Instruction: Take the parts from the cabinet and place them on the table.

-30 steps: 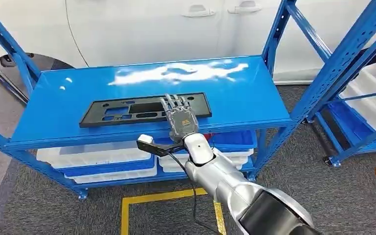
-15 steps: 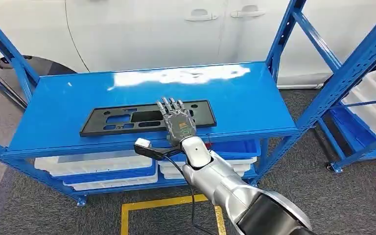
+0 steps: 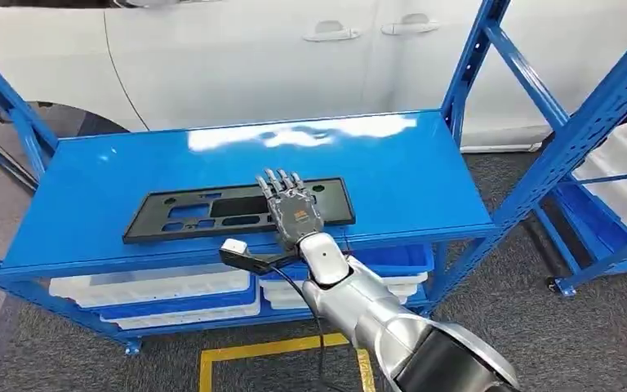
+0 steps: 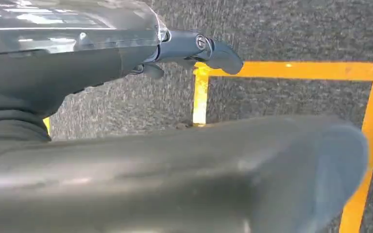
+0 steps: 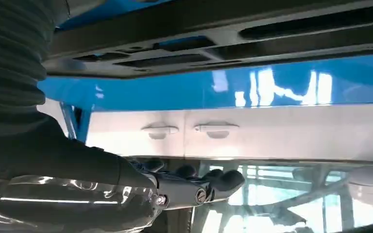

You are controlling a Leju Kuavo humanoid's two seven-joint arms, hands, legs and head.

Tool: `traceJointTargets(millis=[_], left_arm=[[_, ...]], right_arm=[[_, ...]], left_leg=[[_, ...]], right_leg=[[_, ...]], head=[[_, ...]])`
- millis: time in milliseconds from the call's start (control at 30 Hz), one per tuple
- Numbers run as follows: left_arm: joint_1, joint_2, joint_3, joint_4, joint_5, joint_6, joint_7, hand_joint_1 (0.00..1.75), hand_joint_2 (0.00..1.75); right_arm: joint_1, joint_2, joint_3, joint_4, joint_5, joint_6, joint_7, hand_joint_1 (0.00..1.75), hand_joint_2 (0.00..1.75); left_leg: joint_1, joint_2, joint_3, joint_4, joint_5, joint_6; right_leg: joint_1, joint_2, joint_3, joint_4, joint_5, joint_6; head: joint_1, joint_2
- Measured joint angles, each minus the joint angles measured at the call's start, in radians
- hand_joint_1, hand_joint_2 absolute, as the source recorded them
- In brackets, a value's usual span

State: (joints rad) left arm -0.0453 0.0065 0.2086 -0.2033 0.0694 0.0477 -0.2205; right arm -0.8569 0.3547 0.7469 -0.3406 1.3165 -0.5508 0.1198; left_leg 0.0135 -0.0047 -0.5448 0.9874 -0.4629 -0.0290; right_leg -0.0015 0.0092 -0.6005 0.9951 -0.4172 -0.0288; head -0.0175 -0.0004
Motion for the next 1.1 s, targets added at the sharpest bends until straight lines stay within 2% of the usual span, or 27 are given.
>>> traceJointTargets(millis=[33,67,133,167,200,233,300,333,367,467,533,567,633,667,700,733,767,833,867,900,967,1033,1067,1100], left_arm=[[0.0,-0.001,0.002,0.0,0.0,0.0,-0.001,0.0,0.0],[-0.001,-0.002,0.003,0.0,-0.001,-0.001,-0.001,0.0,0.0],[0.0,-0.001,0.006,0.0,-0.002,0.0,-0.001,0.0,0.0],[0.003,-0.001,0.008,0.0,-0.002,0.0,-0.001,0.0,0.0],[0.005,-0.001,0.01,0.0,-0.003,0.0,-0.001,0.0,0.0],[0.006,-0.001,0.012,0.0,-0.003,0.0,-0.001,0.0,0.0],[0.005,0.0,0.013,0.0,-0.004,0.0,-0.001,0.0,0.0],[0.006,0.0,0.013,0.0,-0.004,0.0,-0.001,0.0,0.0],[0.005,0.0,0.014,0.0,-0.005,0.0,-0.001,0.0,0.0],[0.005,0.001,0.014,0.0,-0.005,0.002,-0.001,0.0,0.0],[0.005,-0.001,0.015,0.0,-0.005,0.002,-0.002,0.0,0.0],[0.004,0.0,0.015,0.0,-0.005,0.001,-0.002,0.0,0.0],[0.003,0.0,0.015,0.0,-0.005,0.001,-0.002,0.0,0.0],[0.003,0.0,0.015,0.0,-0.005,0.001,-0.002,0.0,0.0],[0.005,0.0,0.015,0.0,-0.005,0.001,-0.002,0.0,0.0],[0.006,0.0,0.015,0.0,-0.005,0.001,-0.002,0.0,0.0],[0.006,0.0,0.015,0.0,-0.005,0.0,-0.002,0.0,0.0],[0.005,0.0,0.015,0.0,-0.005,-0.001,-0.002,0.0,0.0],[0.004,0.0,0.015,0.0,-0.004,-0.002,-0.002,0.0,0.0],[0.001,0.0,0.016,0.0,-0.003,-0.003,-0.002,0.0,0.0],[0.0,0.0,0.018,0.0,-0.001,-0.008,-0.003,0.0,0.0],[-0.001,0.0,0.019,0.0,-0.001,-0.011,-0.003,0.0,0.0],[-0.001,-0.003,0.02,0.0,0.0,-0.014,-0.004,0.0,0.0],[-0.002,-0.003,0.021,0.0,0.0,-0.015,-0.004,0.0,0.0]], right_arm=[[0.0,0.001,0.003,-0.002,-0.005,0.0,0.0,0.0,1.75],[-0.002,0.003,0.008,-0.003,-0.006,0.0,0.0,0.0,1.75],[0.002,0.004,0.017,-0.003,-0.009,0.0,0.0,0.0,1.75],[0.006,0.004,0.019,-0.002,-0.01,0.0,0.0,0.0,1.75],[0.007,0.004,0.022,-0.002,-0.011,0.0,0.0,0.0,1.75],[0.008,0.004,0.024,-0.002,-0.011,0.0,0.0,0.0,1.75],[0.007,0.004,0.024,-0.003,-0.011,0.0,0.0,0.0,1.75],[0.007,0.004,0.024,-0.002,-0.011,0.0,0.0,0.0,1.75],[0.005,0.004,0.024,-0.002,-0.011,0.0,0.0,0.0,1.75],[0.005,0.004,0.024,-0.003,-0.011,0.0,0.0,0.0,1.75],[0.002,0.004,0.024,-0.005,-0.011,-0.001,0.0,0.0,1.75],[0.0,0.005,0.024,-0.005,-0.011,-0.001,0.0,0.0,1.75],[0.004,0.004,0.024,-0.004,-0.011,-0.001,0.0,0.0,1.75],[0.008,0.003,0.024,-0.002,-0.011,-0.001,0.0,0.0,1.75],[0.011,0.003,0.024,-0.002,-0.011,-0.001,0.0,0.0,1.75],[0.011,0.003,0.025,-0.001,-0.01,0.0,0.0,0.0,1.75],[0.009,0.003,0.027,-0.001,-0.006,0.0,0.0,0.0,1.75],[0.005,0.003,0.031,-0.001,0.001,0.007,0.003,0.0,1.75],[0.001,0.003,0.035,0.0,0.01,0.018,0.005,0.0,1.75],[-0.002,0.003,0.042,0.001,0.018,0.03,0.009,0.0,1.75],[-0.005,0.003,0.048,0.004,0.028,0.055,0.018,0.0,1.75],[-0.011,0.004,0.051,0.005,0.034,0.089,0.025,0.0,1.75],[-0.016,0.004,0.055,0.005,0.034,0.115,0.031,1.1,1.75],[-0.021,0.004,0.059,0.005,0.033,0.151,0.037,1.71,1.75]], left_leg=[[0.002,0.0,-0.004,0.023,-0.01,-0.003],[0.003,0.0,-0.031,0.081,-0.04,-0.007],[0.005,0.001,-0.125,0.252,-0.108,-0.014],[0.006,0.001,-0.166,0.314,-0.119,-0.016],[0.006,0.001,-0.182,0.323,-0.101,-0.016],[0.006,0.001,-0.171,0.279,-0.06,-0.014],[0.005,0.001,-0.097,0.101,0.05,-0.006],[0.005,0.002,-0.067,0.021,0.077,-0.001],[-0.004,0.001,-0.052,0.007,0.058,0.004],[-0.007,-0.002,-0.055,0.009,0.053,0.022],[0.002,-0.001,-0.041,-0.008,0.056,0.032],[0.003,0.0,-0.039,-0.009,0.053,0.039],[0.002,0.001,-0.034,-0.009,0.047,0.044],[0.002,0.001,-0.031,-0.008,0.043,0.045],[0.002,0.0,-0.026,-0.008,0.038,0.044],[0.002,-0.001,-0.019,-0.007,0.032,0.042],[0.002,-0.002,-0.011,-0.005,0.026,0.04],[0.003,-0.003,0.006,0.0,0.009,0.034],[-0.004,-0.003,0.008,0.004,0.002,0.026],[-0.004,-0.003,0.005,0.007,-0.002,0.021],[0.0,-0.002,0.008,0.002,-0.004,0.01],[0.003,0.0,0.011,0.01,-0.016,-0.001],[0.002,0.0,-0.004,0.045,-0.034,-0.005],[0.004,0.0,-0.04,0.113,-0.066,-0.008]], right_leg=[[0.0,0.0,0.007,-0.005,-0.002,-0.004],[-0.002,-0.003,0.011,-0.005,-0.005,-0.009],[0.001,-0.004,0.019,-0.004,-0.013,-0.014],[0.003,-0.003,0.022,-0.003,-0.017,-0.015],[0.003,-0.002,0.027,-0.002,-0.022,-0.015],[0.004,-0.001,0.033,-0.001,-0.028,-0.014],[0.005,-0.001,0.052,0.0,-0.041,-0.01],[0.005,-0.001,0.057,-0.001,-0.047,-0.007],[0.013,0.0,0.057,0.002,-0.051,-0.001],[0.008,0.002,0.058,-0.005,-0.055,0.014],[0.009,0.001,0.059,0.014,-0.071,0.027],[0.008,-0.001,0.031,0.065,-0.098,0.03],[0.003,-0.001,-0.065,0.236,-0.166,0.036],[0.001,-0.002,-0.112,0.311,-0.183,0.038],[-0.002,-0.002,-0.14,0.337,-0.171,0.04],[-0.004,-0.002,-0.137,0.309,-0.134,0.041],[-0.005,-0.003,-0.112,0.238,-0.079,0.04],[-0.005,-0.005,-0.04,0.056,0.026,0.032],[0.001,-0.004,-0.022,0.029,0.009,0.031],[-0.002,-0.003,-0.021,0.018,0.006,0.026],[0.006,0.0,-0.023,0.019,0.001,0.016],[-0.004,-0.001,-0.008,0.005,0.003,0.003],[-0.005,-0.002,-0.004,0.002,-0.001,-0.003],[-0.005,-0.003,-0.001,0.002,-0.003,-0.006]], head=[[0.0,0.0],[0.0,0.0],[0.0,0.0],[0.0,0.0],[0.0,0.0],[0.0,0.0],[0.0,0.0],[0.0,0.0],[0.0,0.0],[0.0,0.0],[0.0,0.0],[0.0,0.0],[0.0,0.0],[0.0,0.0],[0.0,0.0],[0.0,0.0],[0.0,0.0],[0.0,0.0],[0.0,0.0],[0.0,0.0],[0.0,0.0],[0.0,0.0],[0.0,0.0],[0.0,0.0]])
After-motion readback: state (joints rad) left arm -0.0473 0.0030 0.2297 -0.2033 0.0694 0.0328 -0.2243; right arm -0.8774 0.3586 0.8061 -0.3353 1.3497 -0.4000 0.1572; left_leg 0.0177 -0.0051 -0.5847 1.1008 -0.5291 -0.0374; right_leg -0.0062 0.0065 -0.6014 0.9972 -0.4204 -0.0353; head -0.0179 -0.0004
